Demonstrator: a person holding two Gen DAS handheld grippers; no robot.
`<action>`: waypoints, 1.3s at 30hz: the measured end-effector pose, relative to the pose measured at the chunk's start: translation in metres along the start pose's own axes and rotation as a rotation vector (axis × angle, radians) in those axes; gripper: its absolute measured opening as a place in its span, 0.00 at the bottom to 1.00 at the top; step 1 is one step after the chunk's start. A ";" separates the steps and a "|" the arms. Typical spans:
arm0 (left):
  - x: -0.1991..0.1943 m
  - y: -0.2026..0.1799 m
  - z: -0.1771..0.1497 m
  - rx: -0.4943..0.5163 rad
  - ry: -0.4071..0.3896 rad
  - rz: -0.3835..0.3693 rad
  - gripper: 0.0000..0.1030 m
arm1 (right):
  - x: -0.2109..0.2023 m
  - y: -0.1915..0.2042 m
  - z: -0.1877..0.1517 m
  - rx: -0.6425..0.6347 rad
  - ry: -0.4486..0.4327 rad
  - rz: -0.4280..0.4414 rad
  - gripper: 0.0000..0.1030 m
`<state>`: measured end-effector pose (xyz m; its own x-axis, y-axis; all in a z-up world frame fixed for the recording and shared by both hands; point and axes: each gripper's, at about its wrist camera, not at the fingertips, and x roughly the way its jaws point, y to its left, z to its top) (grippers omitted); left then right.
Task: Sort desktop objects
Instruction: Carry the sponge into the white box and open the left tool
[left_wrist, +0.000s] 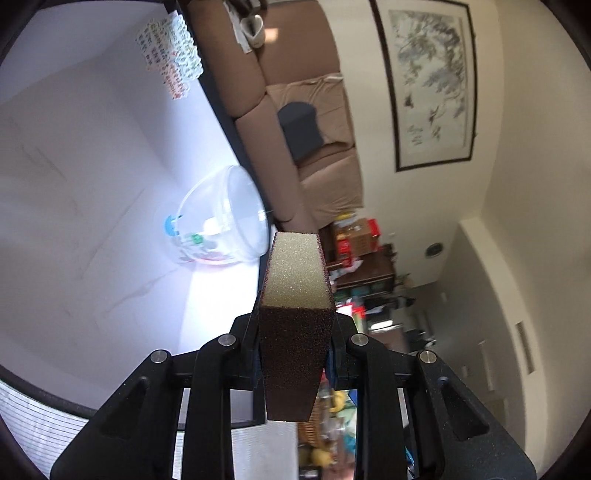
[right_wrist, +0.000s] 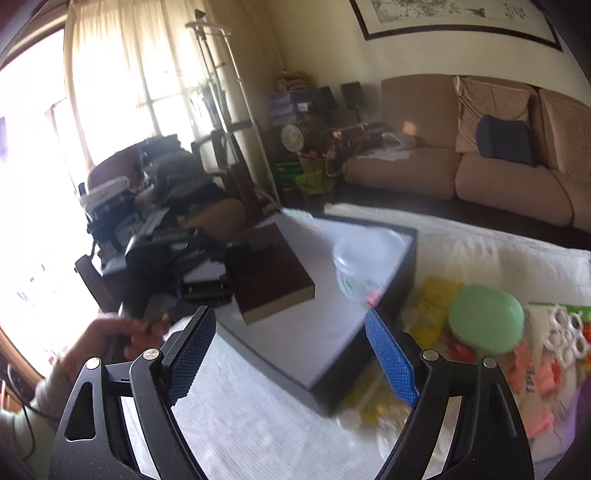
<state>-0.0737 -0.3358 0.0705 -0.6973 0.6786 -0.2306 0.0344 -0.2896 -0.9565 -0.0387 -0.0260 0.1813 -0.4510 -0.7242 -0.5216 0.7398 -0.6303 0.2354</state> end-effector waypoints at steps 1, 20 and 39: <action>-0.004 -0.001 -0.002 -0.001 -0.001 0.000 0.21 | -0.002 -0.002 -0.003 0.003 0.009 -0.004 0.83; -0.060 0.018 0.054 -0.045 -0.239 0.093 0.22 | -0.030 0.016 -0.045 -0.061 0.045 0.006 0.83; 0.077 0.107 0.092 -0.514 -0.325 0.384 0.81 | -0.073 -0.039 -0.040 0.113 -0.030 0.053 0.83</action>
<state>-0.1897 -0.3766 -0.0329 -0.7433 0.3347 -0.5792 0.5970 -0.0587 -0.8001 -0.0143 0.0621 0.1769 -0.4290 -0.7640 -0.4819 0.7028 -0.6175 0.3533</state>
